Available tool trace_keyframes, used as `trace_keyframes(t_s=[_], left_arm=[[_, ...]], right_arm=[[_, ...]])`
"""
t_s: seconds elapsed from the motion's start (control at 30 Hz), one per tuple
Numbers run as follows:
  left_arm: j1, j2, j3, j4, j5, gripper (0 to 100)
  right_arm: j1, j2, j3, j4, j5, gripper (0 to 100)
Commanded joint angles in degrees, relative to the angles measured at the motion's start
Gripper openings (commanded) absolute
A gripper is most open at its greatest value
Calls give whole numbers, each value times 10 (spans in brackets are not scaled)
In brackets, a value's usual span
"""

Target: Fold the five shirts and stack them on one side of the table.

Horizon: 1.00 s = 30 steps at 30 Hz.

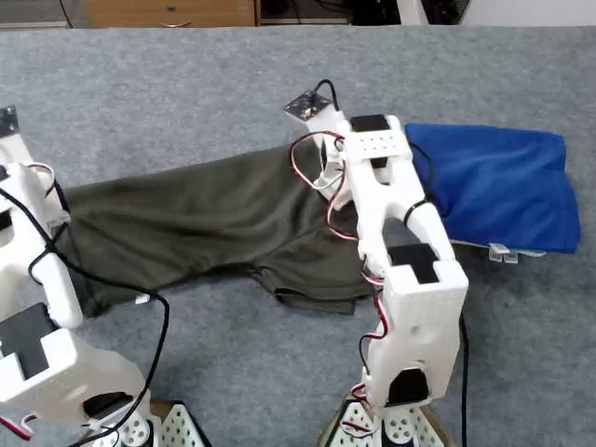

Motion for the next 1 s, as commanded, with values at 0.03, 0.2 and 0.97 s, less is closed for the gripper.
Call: trace_keyframes(t_s=[0.03,0.2,0.97], left_arm=[[-50,-43,-40,134,-15,20],[-110,-123,54,142,-45,20],[-69,-366,379,33,14,167]], right_arm=[[-63,-121,-35,77,56,3],[-145,-186,-39,91,77,6],[-167,-136,-36,94,77,4]])
